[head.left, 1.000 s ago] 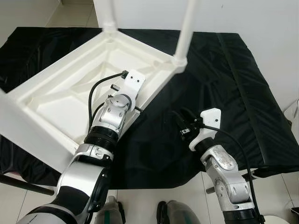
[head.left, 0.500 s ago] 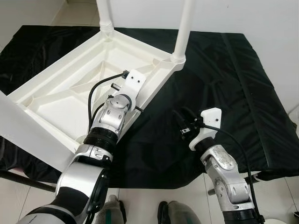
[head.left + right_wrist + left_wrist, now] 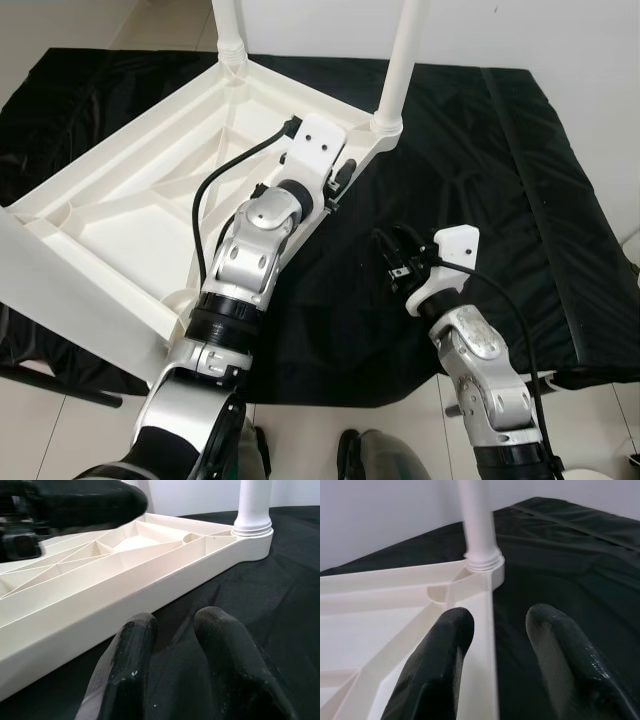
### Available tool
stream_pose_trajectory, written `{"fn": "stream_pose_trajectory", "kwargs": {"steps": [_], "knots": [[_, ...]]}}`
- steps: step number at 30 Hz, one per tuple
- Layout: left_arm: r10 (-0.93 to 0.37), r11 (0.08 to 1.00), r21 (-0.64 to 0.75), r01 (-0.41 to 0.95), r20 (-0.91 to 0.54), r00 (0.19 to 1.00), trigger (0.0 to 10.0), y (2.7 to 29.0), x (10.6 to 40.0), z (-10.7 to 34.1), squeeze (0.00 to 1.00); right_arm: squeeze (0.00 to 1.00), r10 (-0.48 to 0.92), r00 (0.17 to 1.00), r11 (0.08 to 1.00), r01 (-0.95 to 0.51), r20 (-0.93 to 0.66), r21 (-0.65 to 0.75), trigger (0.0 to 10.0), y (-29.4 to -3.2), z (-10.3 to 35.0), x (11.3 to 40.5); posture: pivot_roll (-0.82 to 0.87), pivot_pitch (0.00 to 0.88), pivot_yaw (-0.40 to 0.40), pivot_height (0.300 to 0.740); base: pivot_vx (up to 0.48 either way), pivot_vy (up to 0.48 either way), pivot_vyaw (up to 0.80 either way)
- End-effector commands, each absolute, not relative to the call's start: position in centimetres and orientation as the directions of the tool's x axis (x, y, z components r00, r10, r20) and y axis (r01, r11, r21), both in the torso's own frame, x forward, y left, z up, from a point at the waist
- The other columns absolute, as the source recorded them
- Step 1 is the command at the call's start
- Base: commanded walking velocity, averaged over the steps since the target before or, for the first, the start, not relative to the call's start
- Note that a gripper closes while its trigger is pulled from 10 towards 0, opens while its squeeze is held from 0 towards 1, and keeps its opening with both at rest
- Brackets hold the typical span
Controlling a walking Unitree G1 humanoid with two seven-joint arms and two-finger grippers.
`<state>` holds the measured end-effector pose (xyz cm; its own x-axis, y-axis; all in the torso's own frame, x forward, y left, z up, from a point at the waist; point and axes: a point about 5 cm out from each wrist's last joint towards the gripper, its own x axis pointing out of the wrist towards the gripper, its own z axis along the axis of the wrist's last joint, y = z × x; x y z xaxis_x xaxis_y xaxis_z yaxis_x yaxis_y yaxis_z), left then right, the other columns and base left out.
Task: Building children table
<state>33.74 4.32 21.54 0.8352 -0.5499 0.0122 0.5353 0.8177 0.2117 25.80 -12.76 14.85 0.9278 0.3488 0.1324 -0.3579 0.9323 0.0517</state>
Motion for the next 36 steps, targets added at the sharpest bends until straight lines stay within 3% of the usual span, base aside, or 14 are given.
{"fn": "stream_pose_trajectory", "kwargs": {"steps": [1, 7, 12, 23, 25, 36], "knots": [[-0.561, 0.806, 0.212, 0.552, -0.02, 0.827, 10.0, 4.4, 33.3, 21.2, 0.0, 0.0, 0.341, 0.933, 0.936, -0.349, 0.118, 0.05, 10.0, -12.9, 14.5, 25.8, -0.07, 0.072, 0.009, 0.74, 0.0, 0.0, 0.0], [-0.468, 0.841, 0.183, 0.508, -0.222, 0.855, 10.0, 5.9, 31.2, 18.5, 0.0, 0.0, 0.371, 0.921, 0.925, -0.378, 0.12, 0.033, 10.0, -12.6, 14.5, 26.0, -0.05, 0.066, -0.003, 0.74, 0.0, 0.0, 0.0], [-0.418, 0.864, 0.166, 0.475, -0.291, 0.861, 10.0, 6.4, 30.0, 17.4, 0.0, 0.0, 0.387, 0.914, 0.919, -0.393, 0.119, 0.026, 10.0, -12.2, 14.5, 26.3, -0.02, 0.057, -0.021, 0.74, 0.0, 0.0, 0.0], [-0.349, 0.867, 0.218, 0.447, -0.373, 0.859, 10.0, 8.6, 27.2, 16.8, 0.0, 0.0, 0.417, 0.901, 0.906, -0.422, 0.12, 0.022, 10.0, -11.9, 14.6, 26.9, 0.0, 0.046, -0.042, 0.74, 0.0, 0.0, 0.0], [-0.316, 0.866, 0.239, 0.44, -0.421, 0.85, 10.0, 10.0, 26.3, 16.0, 0.0, 0.0, 0.426, 0.897, 0.902, -0.431, 0.118, 0.02, 10.0, -11.8, 14.6, 27.0, 0.02, 0.039, -0.049, 0.74, 0.0, 0.0, 0.0], [-0.27, 0.856, 0.271, 0.44, -0.493, 0.827, 10.0, 11.0, 25.1, 14.9, 0.0, 0.0, 0.435, 0.892, 0.898, -0.44, 0.125, 0.019, 10.0, -11.6, 14.5, 27.3, 0.02, 0.027, -0.045, 0.74, 0.0, 0.0, 0.0]]}}
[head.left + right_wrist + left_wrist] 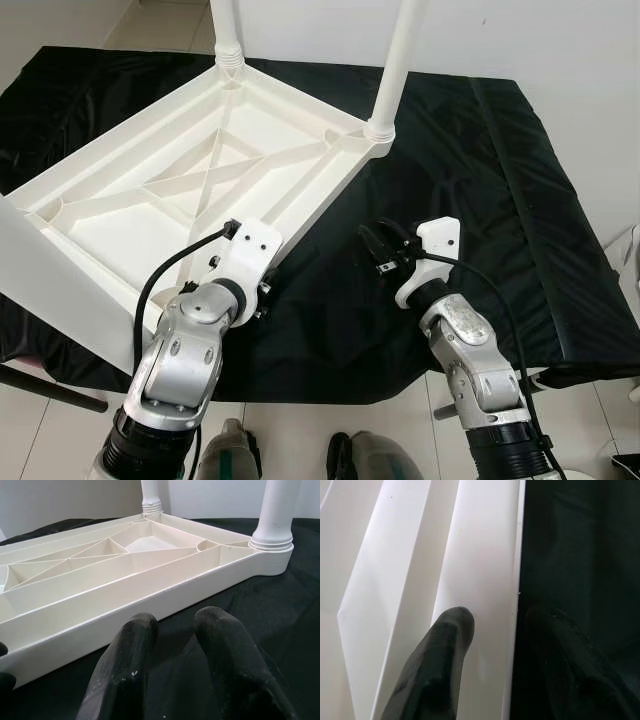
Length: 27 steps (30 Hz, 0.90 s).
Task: Building children table
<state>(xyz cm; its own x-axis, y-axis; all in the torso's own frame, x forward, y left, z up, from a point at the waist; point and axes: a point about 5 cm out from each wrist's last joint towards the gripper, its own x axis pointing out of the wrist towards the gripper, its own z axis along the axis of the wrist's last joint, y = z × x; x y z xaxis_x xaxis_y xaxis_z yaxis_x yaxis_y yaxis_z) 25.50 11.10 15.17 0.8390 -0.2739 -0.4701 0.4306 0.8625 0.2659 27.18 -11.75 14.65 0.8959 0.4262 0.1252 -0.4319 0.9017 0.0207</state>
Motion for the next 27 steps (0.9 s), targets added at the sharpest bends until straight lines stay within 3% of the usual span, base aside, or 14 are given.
{"fn": "stream_pose_trajectory", "kwargs": {"steps": [1, 2, 3, 4, 5, 6, 7, 27], "knots": [[-0.271, 0.856, 0.27, 0.442, -0.494, 0.826, 10.0, 10.9, 25.1, 15.0, 0.0, 0.0, 0.434, 0.892, 0.898, -0.44, 0.125, 0.02, 10.0, -11.6, 14.5, 27.3, 0.02, 0.027, -0.045, 0.74, 0.0, 0.0, 0.0], [-0.273, 0.857, 0.267, 0.442, -0.493, 0.826, 10.0, 10.8, 25.2, 15.0, 0.0, 0.0, 0.434, 0.892, 0.898, -0.44, 0.126, 0.02, 10.0, -11.6, 14.5, 27.3, 0.01, 0.026, -0.043, 0.74, 0.0, 0.0, 0.0], [-0.272, 0.855, 0.269, 0.442, -0.494, 0.826, 6.7, 10.8, 25.2, 15.0, 0.0, 0.0, 0.433, 0.893, 0.898, -0.439, 0.126, 0.019, 10.0, -11.6, 14.5, 27.3, 0.01, 0.026, -0.043, 0.74, 0.0, 0.0, 0.0], [-0.271, 0.855, 0.271, 0.443, -0.494, 0.826, 6.7, 10.8, 25.3, 15.1, 0.0, 0.0, 0.432, 0.893, 0.899, -0.438, 0.126, 0.019, 10.0, -11.6, 14.5, 27.3, 0.01, 0.026, -0.043, 0.74, 0.0, 0.0, 0.0], [-0.276, 0.856, 0.266, 0.442, -0.489, 0.828, 3.5, 10.7, 25.4, 15.1, 0.0, 0.0, 0.431, 0.893, 0.899, -0.437, 0.127, 0.02, 10.0, -11.6, 14.5, 27.3, 0.01, 0.026, -0.042, 0.74, 0.0, 0.0, 0.0], [-0.279, 0.858, 0.262, 0.442, -0.486, 0.829, 3.5, 10.6, 25.5, 15.2, 0.0, 0.0, 0.43, 0.894, 0.9, -0.436, 0.128, 0.021, 10.0, -11.6, 14.5, 27.3, 0.01, 0.026, -0.039, 0.74, 0.0, 0.0, 0.0], [-0.281, 0.856, 0.265, 0.444, -0.482, 0.83, 0.0, 10.5, 25.5, 15.3, 0.0, 0.0, 0.429, 0.894, 0.9, -0.435, 0.129, 0.02, 10.0, -11.6, 14.5, 27.3, 0.01, 0.027, -0.038, 0.74, 0.0, 0.0, 0.0], [-0.317, 0.85, 0.295, 0.437, -0.377, 0.87, 0.0, 6.7, 30.6, 17.4, 0.0, 0.0, 0.383, 0.912, 0.92, -0.391, 0.15, 0.029, 10.0, -11.8, 14.9, 27.6, -0.03, 0.035, -0.026, 0.74, 0.0, 0.0, 0.0]]}}
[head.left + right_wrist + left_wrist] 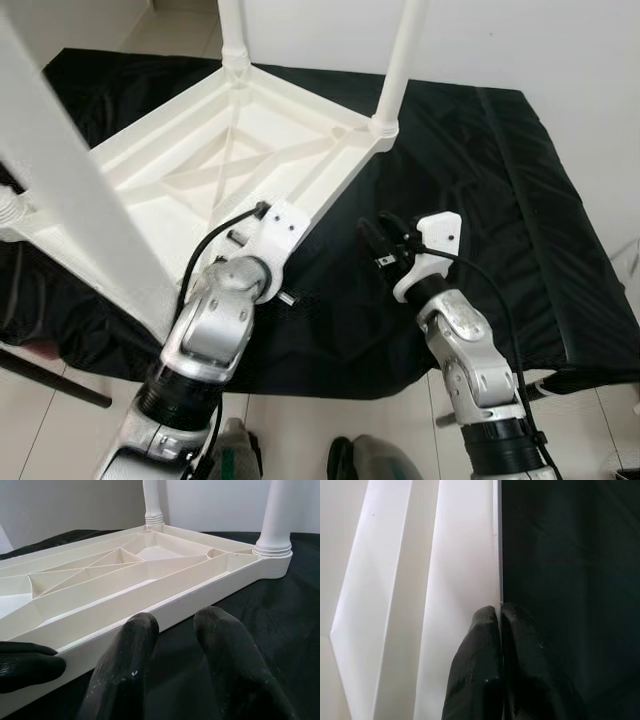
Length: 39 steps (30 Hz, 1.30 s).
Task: Building children table
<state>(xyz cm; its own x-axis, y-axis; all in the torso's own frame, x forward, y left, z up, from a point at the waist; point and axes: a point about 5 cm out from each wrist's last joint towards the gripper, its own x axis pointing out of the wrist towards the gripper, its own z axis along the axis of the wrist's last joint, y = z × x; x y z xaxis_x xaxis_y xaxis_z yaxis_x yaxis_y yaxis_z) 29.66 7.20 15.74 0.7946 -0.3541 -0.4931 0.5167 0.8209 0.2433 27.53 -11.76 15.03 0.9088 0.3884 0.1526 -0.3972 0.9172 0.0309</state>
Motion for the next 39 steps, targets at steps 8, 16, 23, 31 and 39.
{"fn": "stream_pose_trajectory", "kwargs": {"steps": [8, 16, 23, 31, 39], "knots": [[-0.294, 0.853, 0.327, 0.407, -0.344, 0.892, 0.0, 5.7, 32.9, 18.1, 0.0, 0.0, 0.377, 0.912, 0.921, -0.388, 0.159, 0.039, 10.0, -11.5, 15.1, 27.6, -0.04, 0.038, -0.018, 0.74, 0.0, 0.0, 0.0], [-0.2, 0.869, 0.378, 0.319, -0.32, 0.926, 0.0, 6.4, 35.4, 18.3, 0.0, 0.0, 0.366, 0.917, 0.926, -0.376, 0.157, 0.04, 10.0, -11.7, 15.0, 27.4, -0.05, 0.047, -0.009, 0.74, 0.0, 0.0, 0.0], [-0.188, 0.87, 0.394, 0.296, -0.29, 0.938, 10.0, 6.5, 36.0, 18.6, 0.0, 0.0, 0.358, 0.921, 0.929, -0.368, 0.155, 0.039, 10.0, -11.9, 15.0, 27.2, -0.06, 0.054, -0.007, 0.74, 0.0, 0.0, 0.0], [-0.525, 0.793, 0.259, 0.551, -0.167, 0.835, 10.0, 3.5, 33.0, 20.5, 1.0, 0.0, 0.355, 0.922, 0.931, -0.364, 0.152, 0.036, 10.0, -11.9, 15.0, 27.1, -0.05, 0.062, -0.009, 0.74, 0.0, 0.0, 0.0], [-0.647, 0.706, 0.313, 0.635, -0.078, 0.758, 10.0, 3.3, 29.9, 20.6, 0.95, 0.0, 0.35, 0.924, 0.933, -0.359, 0.152, 0.032, 10.0, -11.8, 14.8, 27.2, -0.03, 0.064, -0.017, 0.74, 0.0, 0.0, 0.0]]}}
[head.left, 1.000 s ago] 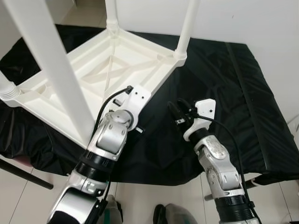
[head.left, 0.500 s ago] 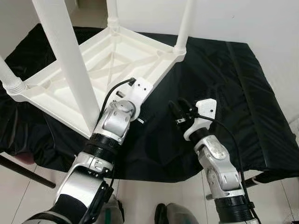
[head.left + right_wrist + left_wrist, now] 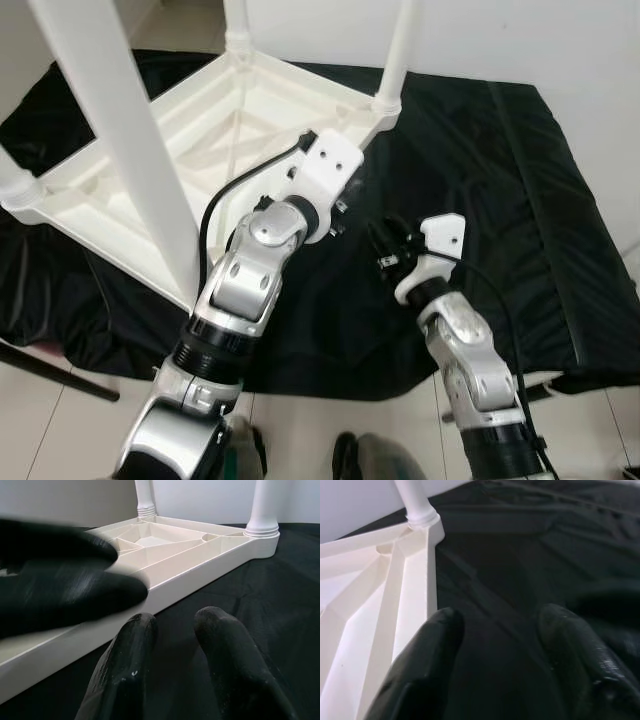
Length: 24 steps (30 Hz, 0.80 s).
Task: Building children table
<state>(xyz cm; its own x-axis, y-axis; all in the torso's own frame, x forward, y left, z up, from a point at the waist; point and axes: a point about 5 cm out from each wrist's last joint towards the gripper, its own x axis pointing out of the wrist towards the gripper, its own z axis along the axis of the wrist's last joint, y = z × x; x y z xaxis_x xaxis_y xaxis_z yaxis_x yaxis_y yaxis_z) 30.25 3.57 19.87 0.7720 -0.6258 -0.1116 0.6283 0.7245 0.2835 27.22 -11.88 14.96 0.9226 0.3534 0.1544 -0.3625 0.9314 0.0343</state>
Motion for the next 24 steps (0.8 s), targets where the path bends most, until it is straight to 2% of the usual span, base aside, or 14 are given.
{"fn": "stream_pose_trajectory", "kwargs": {"steps": [1, 6, 15, 21, 24], "knots": [[-0.672, 0.687, 0.333, 0.646, -0.048, 0.739, 10.0, 3.1, 28.7, 20.5, 0.0, 0.0, 0.352, 0.924, 0.932, -0.36, 0.152, 0.032, 10.0, -11.7, 14.8, 27.3, -0.02, 0.063, -0.022, 0.74, 0.0, 0.0, 0.0], [-0.678, 0.694, 0.293, 0.658, -0.042, 0.734, 10.0, 3.4, 27.3, 19.8, 0.0, 0.0, 0.359, 0.921, 0.929, -0.368, 0.154, 0.032, 10.0, -11.6, 14.8, 27.4, -0.01, 0.06, -0.026, 0.74, 0.0, 0.0, 0.0], [-0.628, 0.713, 0.292, 0.637, -0.138, 0.766, 10.0, 5.7, 25.3, 17.5, 0.0, 0.0, 0.37, 0.922, 0.926, -0.376, 0.116, 0.028, 10.0, -11.3, 14.5, 28.2, 0.03, 0.051, -0.056, 0.74, 0.0, 0.0, 0.0], [-0.6, 0.736, 0.291, 0.611, -0.14, 0.788, 10.0, 5.8, 25.4, 17.4, 0.0, 0.0, 0.332, 0.937, 0.941, -0.337, 0.109, 0.022, 10.0, -11.2, 14.6, 29.2, 0.04, 0.046, -0.061, 0.74, 0.0, 0.0, 0.0], [-0.556, 0.775, 0.252, 0.579, -0.163, 0.815, 10.0, 5.2, 26.3, 16.8, 0.0, 0.0, 0.345, 0.93, 0.936, -0.351, 0.129, 0.03, 10.0, -10.6, 15.0, 29.2, 0.04, 0.041, -0.062, 0.74, 0.0, 0.0, 0.0]]}}
